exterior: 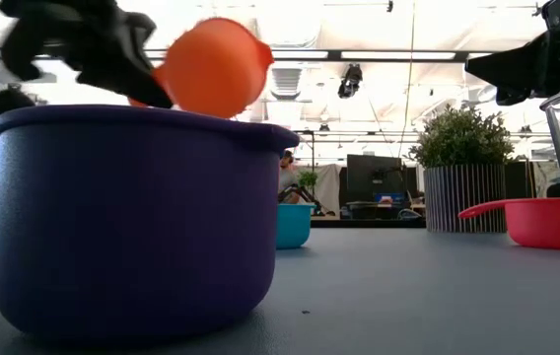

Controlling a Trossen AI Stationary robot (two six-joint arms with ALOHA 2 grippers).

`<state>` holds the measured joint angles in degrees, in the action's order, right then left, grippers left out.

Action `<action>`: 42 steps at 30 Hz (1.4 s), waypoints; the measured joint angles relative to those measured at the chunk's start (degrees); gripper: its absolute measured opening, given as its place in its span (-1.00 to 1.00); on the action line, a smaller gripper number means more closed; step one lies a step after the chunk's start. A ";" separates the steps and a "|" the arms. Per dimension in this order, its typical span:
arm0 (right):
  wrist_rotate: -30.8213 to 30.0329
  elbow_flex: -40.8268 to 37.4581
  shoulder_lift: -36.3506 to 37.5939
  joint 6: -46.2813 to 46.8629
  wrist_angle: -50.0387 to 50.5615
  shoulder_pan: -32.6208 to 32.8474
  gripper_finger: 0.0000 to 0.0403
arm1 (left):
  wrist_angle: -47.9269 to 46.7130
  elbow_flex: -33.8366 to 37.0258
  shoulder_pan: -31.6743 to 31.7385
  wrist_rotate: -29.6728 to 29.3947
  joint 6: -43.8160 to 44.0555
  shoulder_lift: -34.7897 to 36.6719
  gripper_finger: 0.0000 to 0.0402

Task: Nest measuring cups in basket
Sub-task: Stack the orange measuring cup on top of the purple measuring cup

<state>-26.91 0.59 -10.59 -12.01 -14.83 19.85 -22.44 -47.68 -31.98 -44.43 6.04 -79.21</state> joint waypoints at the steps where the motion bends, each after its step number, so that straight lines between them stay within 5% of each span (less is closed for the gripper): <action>1: 0.01 0.01 0.00 0.00 0.00 -0.01 -0.94 | 0.17 -0.02 -1.52 -1.24 0.36 -0.83 -1.00; 12: -0.01 0.01 0.00 0.00 0.00 0.01 -0.94 | 0.23 -7.56 -10.70 -4.61 2.52 -13.73 -1.00; 24: 0.01 0.01 0.00 0.00 0.00 0.01 -0.94 | -5.52 -19.82 -13.57 -6.04 2.53 -26.04 -1.00; 33: 0.01 0.01 -0.02 0.00 0.00 0.01 -0.94 | -7.52 -20.87 -13.75 -6.07 5.85 -27.75 -0.99; 42: 0.00 0.00 -0.04 0.00 0.00 -0.01 -0.94 | -7.64 -21.00 -13.97 -2.11 6.12 -27.75 -0.78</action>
<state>-26.90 0.59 -10.63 -12.01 -14.83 19.84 -30.08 -68.69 -45.96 -46.55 12.16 -106.96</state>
